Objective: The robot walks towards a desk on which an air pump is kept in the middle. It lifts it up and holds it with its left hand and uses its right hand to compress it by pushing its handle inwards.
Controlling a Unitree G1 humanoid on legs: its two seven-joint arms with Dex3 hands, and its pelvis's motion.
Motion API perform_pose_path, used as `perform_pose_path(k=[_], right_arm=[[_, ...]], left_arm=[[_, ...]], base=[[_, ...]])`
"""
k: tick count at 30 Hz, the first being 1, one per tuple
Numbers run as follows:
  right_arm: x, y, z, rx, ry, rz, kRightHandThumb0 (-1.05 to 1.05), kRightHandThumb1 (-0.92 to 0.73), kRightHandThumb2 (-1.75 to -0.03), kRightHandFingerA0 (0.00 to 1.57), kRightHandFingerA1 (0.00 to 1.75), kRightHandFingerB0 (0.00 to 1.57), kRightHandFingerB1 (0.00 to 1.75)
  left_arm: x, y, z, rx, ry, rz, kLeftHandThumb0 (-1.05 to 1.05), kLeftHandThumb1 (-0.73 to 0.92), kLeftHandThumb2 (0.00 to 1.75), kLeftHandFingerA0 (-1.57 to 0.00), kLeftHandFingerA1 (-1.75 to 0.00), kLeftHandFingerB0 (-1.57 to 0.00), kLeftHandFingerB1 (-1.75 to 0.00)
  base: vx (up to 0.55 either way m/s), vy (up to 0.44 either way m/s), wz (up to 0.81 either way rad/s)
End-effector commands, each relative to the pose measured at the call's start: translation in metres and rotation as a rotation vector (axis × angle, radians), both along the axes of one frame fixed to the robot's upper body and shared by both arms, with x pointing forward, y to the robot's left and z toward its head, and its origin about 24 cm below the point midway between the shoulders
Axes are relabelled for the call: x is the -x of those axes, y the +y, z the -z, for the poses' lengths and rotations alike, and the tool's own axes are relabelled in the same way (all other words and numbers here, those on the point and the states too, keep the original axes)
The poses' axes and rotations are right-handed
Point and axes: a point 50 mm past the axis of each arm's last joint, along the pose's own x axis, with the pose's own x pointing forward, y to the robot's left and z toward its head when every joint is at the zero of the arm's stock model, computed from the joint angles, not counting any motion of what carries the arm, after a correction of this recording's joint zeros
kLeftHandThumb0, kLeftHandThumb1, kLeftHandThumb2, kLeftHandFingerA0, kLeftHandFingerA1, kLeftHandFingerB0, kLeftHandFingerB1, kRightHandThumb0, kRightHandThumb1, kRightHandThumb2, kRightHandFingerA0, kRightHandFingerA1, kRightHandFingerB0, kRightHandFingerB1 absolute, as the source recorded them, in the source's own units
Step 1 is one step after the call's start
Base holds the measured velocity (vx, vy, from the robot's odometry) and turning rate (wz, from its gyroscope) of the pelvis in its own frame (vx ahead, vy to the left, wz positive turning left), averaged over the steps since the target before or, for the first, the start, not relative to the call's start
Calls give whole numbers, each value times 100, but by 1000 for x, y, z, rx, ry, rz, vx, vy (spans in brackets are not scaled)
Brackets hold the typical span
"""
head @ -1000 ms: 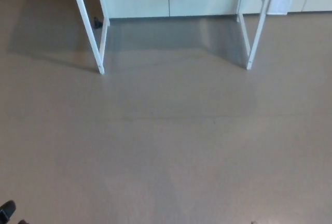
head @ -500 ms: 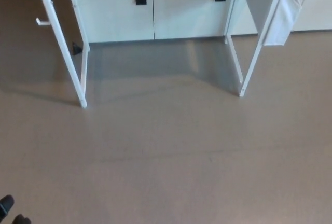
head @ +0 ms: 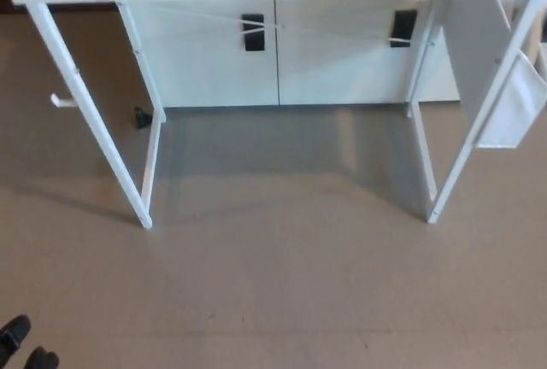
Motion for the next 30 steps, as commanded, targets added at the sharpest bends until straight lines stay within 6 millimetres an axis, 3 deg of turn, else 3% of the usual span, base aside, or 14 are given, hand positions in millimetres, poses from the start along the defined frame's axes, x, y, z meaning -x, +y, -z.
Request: perform_pose_path(k=[1, 11, 12, 14, 15, 18, 24, 30], right_arm=[[17, -2, 5, 2, 40, 21, -25, -79, -64, 56, 44, 33, 34], [53, -6, 12, 23, 97, 27, -32, -72, -61, 60, 49, 36, 36], [56, -6, 13, 23, 100, 31, -45, -54, -83, 55, 61, 32, 48], [58, -6, 15, 19, 102, 37, -45, -54, -83, 55, 61, 32, 48], [57, -6, 15, 24, 103, 35, -34, -70, -61, 60, 50, 37, 36], [53, -4, 16, 33, 96, 30, -35, -69, -60, 59, 51, 38, 37], [63, -3, 21, 29, 124, 36, -35, -67, -60, 62, 52, 38, 37], [59, 1, 21, 20, 96, 43, -34, -70, -61, 62, 52, 40, 38]], left_arm=[[12, 6, 1, -4, 34, -15, -23, 84, 70, -26, -35, -23, -32], [43, 3, 12, -23, 123, 4, -27, 84, 72, -27, -35, -24, -33], [45, 2, 10, -9, 119, -7, -28, 83, 72, -25, -36, -21, -33], [45, 1, 7, 12, 110, -23, -28, 83, 72, -25, -36, -21, -33], [46, -2, 0, 27, 74, -25, -33, 79, 73, -19, -36, -18, -33], [48, -2, -18, 53, 4, -3, -33, 80, 73, -20, -35, -16, -32], [51, 9, -19, 19, 51, -26, -31, 85, 73, -22, -35, -18, -33], [41, 20, -21, 6, 69, -75, -30, 84, 71, -27, -36, -24, -34]], base=[[378, -44, -21], [419, 129, -23], [472, 260, 4], [436, 233, 8], [416, 218, 12], [244, 95, 9], [133, -89, -3], [72, -136, -1]])
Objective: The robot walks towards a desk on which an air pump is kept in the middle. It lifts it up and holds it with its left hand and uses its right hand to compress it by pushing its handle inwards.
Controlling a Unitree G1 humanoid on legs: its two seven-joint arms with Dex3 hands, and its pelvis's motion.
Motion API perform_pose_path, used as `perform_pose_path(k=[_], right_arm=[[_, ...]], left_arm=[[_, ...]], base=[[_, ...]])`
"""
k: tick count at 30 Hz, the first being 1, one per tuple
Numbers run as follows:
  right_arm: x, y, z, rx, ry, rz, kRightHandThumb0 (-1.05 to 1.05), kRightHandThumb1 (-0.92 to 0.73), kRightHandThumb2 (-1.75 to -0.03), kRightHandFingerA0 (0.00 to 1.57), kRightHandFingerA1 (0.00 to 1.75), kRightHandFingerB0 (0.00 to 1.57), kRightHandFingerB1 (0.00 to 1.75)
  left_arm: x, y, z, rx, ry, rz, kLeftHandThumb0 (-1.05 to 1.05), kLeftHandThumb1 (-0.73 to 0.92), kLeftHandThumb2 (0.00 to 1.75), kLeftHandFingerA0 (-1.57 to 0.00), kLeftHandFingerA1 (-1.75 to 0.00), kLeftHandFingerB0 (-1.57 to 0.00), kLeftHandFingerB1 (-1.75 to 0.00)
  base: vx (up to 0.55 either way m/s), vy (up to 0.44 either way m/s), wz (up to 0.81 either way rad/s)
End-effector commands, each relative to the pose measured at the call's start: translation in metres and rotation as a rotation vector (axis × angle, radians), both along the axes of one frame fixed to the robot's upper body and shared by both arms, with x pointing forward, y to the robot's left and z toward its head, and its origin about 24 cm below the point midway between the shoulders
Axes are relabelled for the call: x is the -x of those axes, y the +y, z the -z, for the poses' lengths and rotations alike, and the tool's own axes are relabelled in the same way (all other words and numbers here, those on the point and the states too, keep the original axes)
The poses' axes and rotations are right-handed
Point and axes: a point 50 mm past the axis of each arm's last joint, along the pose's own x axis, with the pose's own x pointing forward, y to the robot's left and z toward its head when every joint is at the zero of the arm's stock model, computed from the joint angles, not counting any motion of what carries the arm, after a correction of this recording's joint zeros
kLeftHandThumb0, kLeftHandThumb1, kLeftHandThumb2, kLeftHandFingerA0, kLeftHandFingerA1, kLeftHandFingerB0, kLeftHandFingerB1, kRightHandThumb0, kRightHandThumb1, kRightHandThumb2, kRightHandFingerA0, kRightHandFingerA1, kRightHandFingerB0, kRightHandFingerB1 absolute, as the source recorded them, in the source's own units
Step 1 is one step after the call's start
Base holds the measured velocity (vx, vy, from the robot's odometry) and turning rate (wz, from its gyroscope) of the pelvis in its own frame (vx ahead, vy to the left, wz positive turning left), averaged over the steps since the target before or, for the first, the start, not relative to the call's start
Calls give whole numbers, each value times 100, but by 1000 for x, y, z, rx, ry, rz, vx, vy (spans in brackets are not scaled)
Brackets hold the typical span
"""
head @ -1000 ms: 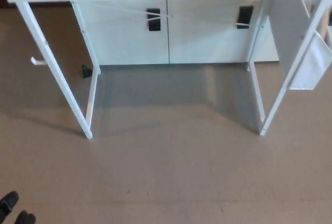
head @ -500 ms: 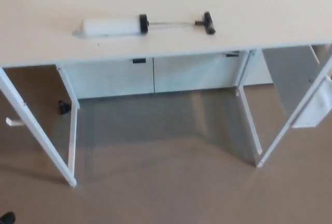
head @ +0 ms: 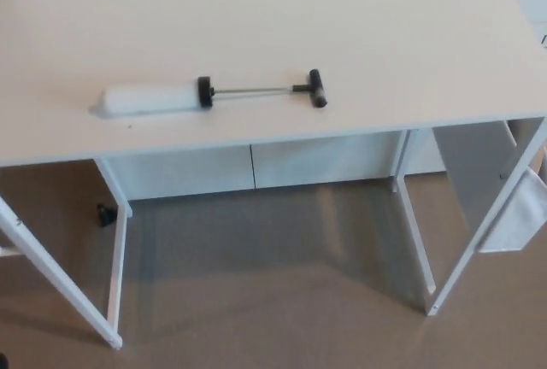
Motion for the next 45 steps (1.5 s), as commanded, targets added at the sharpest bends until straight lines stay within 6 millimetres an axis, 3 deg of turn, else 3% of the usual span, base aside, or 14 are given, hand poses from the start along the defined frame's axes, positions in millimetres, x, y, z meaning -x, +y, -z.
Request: perform_pose_path(k=[1, 16, 33, 39, 42, 43, 45], right_arm=[[-1, 1, -1, 8, -32, 12, -34, -70, -61, 62, 52, 40, 38], [-7, -3, -2, 27, -46, 10, -35, -67, -59, 61, 49, 44, 39], [-13, -1, -7, 37, -73, 3, -33, -65, -59, 64, 51, 47, 40], [-13, -2, -4, 33, -65, 12, -34, -65, -59, 67, 53, 50, 41], [-12, -2, -4, 40, -69, 4, -32, -67, -59, 67, 52, 50, 42], [-12, -2, -4, 43, -66, 2, -40, -54, -81, 62, 62, 45, 53], [-12, -2, -4, 45, -66, -1, -40, -53, -80, 63, 63, 45, 53]], left_arm=[[-3, 12, -2, 3, 45, -50, -30, 84, 71, -27, -36, -24, -34], [-16, 8, -2, 4, 32, -2, -32, 81, 73, -27, -37, -23, -35], [-19, 5, -3, -3, 36, 11, -32, 79, 72, -30, -38, -24, -36], [-18, 5, -3, 4, 35, 15, -33, 77, 72, -29, -38, -23, -35], [-18, 4, -3, 3, 39, 13, -27, 84, 66, -36, -37, -24, -31], [-18, 4, -3, 3, 38, 15, -26, 83, 65, -35, -36, -23, -31], [-18, 4, -3, 3, 40, 16, -27, 83, 65, -35, -36, -23, -31]], base=[[0, 0, 0], [106, 183, -2], [30, -111, 0], [19, 111, -5], [13, 327, 7], [-23, 96, -2], [43, 22, 5]])
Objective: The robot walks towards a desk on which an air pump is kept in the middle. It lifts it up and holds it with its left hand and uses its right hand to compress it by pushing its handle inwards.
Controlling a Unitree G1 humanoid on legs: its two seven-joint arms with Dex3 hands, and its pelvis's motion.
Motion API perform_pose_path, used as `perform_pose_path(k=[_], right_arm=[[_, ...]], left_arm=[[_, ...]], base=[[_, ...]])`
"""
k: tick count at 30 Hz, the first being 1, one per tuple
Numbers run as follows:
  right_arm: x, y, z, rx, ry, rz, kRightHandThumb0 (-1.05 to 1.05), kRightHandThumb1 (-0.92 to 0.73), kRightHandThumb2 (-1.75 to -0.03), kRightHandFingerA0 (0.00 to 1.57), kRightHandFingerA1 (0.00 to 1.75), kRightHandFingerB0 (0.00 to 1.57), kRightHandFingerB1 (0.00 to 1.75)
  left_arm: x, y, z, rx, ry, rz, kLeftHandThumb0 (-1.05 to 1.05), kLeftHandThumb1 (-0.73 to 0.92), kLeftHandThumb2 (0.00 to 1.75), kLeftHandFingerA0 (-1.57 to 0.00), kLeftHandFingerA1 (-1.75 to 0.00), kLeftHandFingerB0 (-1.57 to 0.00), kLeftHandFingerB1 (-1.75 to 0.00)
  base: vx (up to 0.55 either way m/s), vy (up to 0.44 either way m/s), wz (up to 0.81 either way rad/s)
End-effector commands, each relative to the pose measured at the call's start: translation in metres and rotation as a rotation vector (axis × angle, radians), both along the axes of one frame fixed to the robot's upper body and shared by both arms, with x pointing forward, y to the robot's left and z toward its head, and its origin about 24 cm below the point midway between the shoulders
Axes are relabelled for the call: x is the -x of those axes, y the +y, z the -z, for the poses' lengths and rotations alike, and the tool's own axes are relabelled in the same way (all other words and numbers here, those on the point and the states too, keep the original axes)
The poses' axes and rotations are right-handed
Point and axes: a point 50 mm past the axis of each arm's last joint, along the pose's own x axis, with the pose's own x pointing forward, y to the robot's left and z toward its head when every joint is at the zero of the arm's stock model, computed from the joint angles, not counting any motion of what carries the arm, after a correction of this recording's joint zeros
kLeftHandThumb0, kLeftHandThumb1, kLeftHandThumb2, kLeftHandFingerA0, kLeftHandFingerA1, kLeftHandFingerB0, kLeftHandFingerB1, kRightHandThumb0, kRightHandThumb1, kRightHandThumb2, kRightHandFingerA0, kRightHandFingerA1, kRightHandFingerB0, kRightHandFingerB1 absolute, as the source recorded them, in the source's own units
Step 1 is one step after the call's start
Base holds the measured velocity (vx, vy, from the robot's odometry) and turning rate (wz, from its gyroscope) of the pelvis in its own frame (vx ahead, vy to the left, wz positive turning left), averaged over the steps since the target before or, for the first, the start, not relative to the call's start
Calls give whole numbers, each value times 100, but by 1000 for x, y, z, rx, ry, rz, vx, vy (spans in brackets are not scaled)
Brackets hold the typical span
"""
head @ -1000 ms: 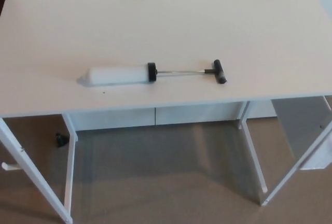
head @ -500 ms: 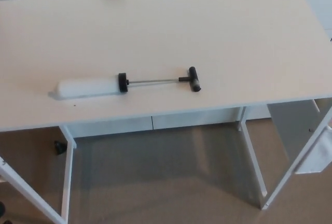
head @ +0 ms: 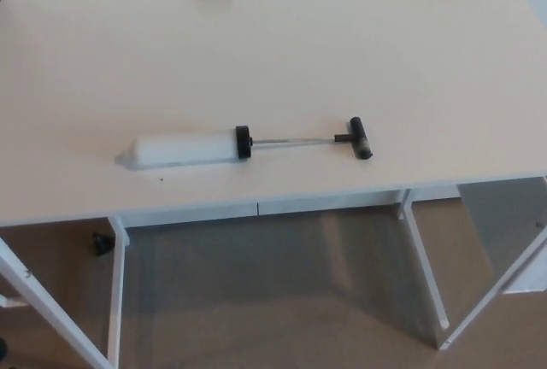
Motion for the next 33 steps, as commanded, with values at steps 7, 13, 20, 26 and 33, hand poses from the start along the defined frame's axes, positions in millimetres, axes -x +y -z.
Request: perform_pose_path(k=[7, 13, 20, 26, 33], right_arm=[[0, -6, -2, 29, -7, 7, -33, -65, -59, 70, 54, 52, 42], [0, -7, -1, 38, 3, -5, -40, -52, -80, 66, 65, 48, 54], [-1, -7, -2, 42, 0, -11, -39, -51, -79, 64, 64, 48, 54], [2, -4, 0, 53, 20, -18, -40, -52, -80, 66, 64, 48, 54], [-1, -9, -7, 64, -19, -11, -32, -67, -60, 73, 55, 53, 43]], left_arm=[[1, 2, 0, -2, 19, -2, -26, 83, 65, -38, -37, -26, -32], [0, 0, -1, 3, 20, 9, -32, 77, 72, -31, -39, -25, -36], [-1, 1, -1, 2, 24, 13, -27, 80, 64, -35, -36, -24, -32], [5, -1, -5, 19, -15, -74, -28, 80, 72, -18, -33, -13, -30], [47, 21, -50, -4, -242, -386, -27, 65, 59, 0, 0, 0, -4]], base=[[74, -5, 5], [0, 0, 0], [0, 0, 0], [0, 0, 0], [0, 0, 0]])
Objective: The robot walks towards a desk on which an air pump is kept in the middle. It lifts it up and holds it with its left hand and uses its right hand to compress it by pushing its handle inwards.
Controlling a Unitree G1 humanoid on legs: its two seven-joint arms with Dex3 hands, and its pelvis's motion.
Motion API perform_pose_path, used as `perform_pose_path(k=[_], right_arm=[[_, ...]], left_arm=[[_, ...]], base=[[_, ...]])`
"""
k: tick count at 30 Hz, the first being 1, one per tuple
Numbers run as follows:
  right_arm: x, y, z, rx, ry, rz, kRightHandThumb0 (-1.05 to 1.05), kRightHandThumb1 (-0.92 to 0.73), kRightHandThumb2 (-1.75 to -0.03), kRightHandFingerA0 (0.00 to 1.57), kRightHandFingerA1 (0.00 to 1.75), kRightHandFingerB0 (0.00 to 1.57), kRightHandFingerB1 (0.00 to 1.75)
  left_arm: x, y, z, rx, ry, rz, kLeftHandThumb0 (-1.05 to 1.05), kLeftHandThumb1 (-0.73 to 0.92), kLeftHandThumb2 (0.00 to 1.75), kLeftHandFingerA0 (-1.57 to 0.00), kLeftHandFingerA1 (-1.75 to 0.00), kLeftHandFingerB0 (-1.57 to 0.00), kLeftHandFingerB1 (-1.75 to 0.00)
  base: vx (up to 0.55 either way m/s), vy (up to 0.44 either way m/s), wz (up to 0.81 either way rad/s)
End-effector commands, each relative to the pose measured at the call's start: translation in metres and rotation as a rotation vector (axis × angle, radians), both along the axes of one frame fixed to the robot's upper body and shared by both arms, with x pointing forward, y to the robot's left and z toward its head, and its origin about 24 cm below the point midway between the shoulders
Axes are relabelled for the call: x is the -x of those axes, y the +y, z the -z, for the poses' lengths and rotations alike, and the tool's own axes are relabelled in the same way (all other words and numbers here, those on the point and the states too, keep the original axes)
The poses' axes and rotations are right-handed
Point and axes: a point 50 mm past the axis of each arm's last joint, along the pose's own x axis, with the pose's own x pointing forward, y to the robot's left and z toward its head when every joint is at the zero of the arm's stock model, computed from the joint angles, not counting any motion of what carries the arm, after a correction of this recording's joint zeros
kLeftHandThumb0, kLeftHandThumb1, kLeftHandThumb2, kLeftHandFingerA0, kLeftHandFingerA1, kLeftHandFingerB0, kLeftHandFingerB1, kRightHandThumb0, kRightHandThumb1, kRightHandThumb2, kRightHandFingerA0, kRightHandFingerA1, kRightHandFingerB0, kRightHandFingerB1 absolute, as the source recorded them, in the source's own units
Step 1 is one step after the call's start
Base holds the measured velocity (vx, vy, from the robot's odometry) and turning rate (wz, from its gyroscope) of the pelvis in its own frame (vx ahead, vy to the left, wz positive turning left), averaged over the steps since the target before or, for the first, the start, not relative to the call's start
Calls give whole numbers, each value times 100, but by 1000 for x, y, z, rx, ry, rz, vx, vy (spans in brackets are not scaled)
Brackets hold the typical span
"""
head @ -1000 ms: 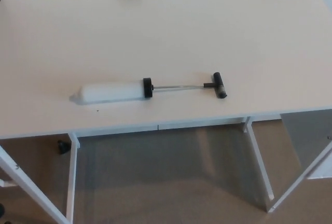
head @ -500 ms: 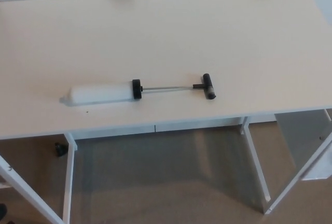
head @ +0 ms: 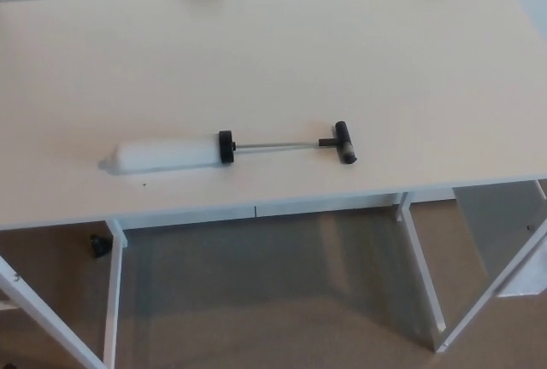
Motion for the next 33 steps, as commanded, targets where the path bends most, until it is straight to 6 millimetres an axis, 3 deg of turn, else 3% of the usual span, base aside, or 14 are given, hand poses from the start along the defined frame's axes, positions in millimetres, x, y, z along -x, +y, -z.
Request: perform_pose_path(k=[1, 6, 9, 11, 12, 15, 18, 19, 26, 27, 28, 29, 32, 33], right_arm=[[-3, -9, -9, 36, -38, 8, -32, -67, -60, 73, 55, 53, 43], [-9, -12, -14, 40, -47, -17, -34, -65, -59, 74, 58, 53, 42], [-13, -12, -13, 36, -56, -12, -35, -67, -60, 76, 55, 53, 42], [-13, -12, -13, 36, -50, -12, -33, -66, -60, 76, 55, 53, 42], [-13, -12, -13, 36, -50, -12, -33, -66, -60, 76, 55, 53, 42], [-12, -12, -12, 40, -41, -10, -33, -66, -60, 77, 56, 55, 44], [-11, -11, -13, 34, -42, -11, -33, -67, -60, 76, 59, 55, 44], [-10, -10, -13, 33, -39, -14, -33, -68, -60, 76, 61, 56, 44], [-9, -8, -13, 48, -35, -36, -34, -65, -59, 75, 59, 54, 43], [-10, -8, -13, 51, -36, -41, -34, -65, -59, 76, 60, 55, 43], [-10, -8, -13, 53, -38, -43, -34, -65, -59, 76, 60, 55, 43], [-11, -7, -13, 45, -41, -40, -32, -66, -59, 77, 60, 55, 44], [-12, -7, -13, 34, -43, -32, -32, -66, -59, 77, 60, 55, 44], [-12, -7, -14, 47, -48, -45, -31, -68, -59, 77, 60, 56, 45]], left_arm=[[40, 27, -43, -22, -185, -309, -27, 65, 59, 0, 0, 0, -4], [58, 72, -109, -245, -358, -401, -28, 67, 60, 0, -11, 0, -9], [37, 83, -200, -491, -635, -350, -23, 54, 71, -3, -19, -5, -19], [19, 72, -256, -624, -796, -256, -21, 54, 70, -2, -19, -6, -26], [19, 72, -256, -624, -796, -256, -21, 54, 70, -2, -19, -6, -26], [-6, 39, -325, -831, -992, -80, -24, 54, 68, -4, -20, -7, -28], [-22, 16, -353, -942, -1060, 35, -20, 57, 59, -6, -25, -10, -28], [-38, 0, -367, -1033, -1068, 117, -25, 47, 95, -3, -51, 0, -47], [-97, -50, -392, -1382, -968, 365, -25, 40, 91, -1, -49, 0, -47], [-107, -55, -391, -1405, -953, 399, -41, 47, 60, -18, -35, -17, -31], [-112, -58, -390, -1414, -947, 419, -41, 47, 60, -18, -35, -17, -31], [-137, -66, -378, -1418, -877, 508, -23, 33, 87, -8, -51, -7, -49], [-159, -77, -363, -1421, -795, 606, -23, 33, 87, -8, -51, -7, -49], [-172, -83, -350, -1403, -742, 666, -39, 47, 55, -20, -32, -16, -27]], base=[[0, 0, 0], [0, 0, 0], [0, 0, 0], [0, 0, 0], [0, 0, 0], [0, 0, 0], [0, 0, 0], [0, 0, 0], [0, 0, 0], [0, 0, 0], [0, 0, 0], [0, 0, 0], [0, 0, 0], [0, 0, 0]])
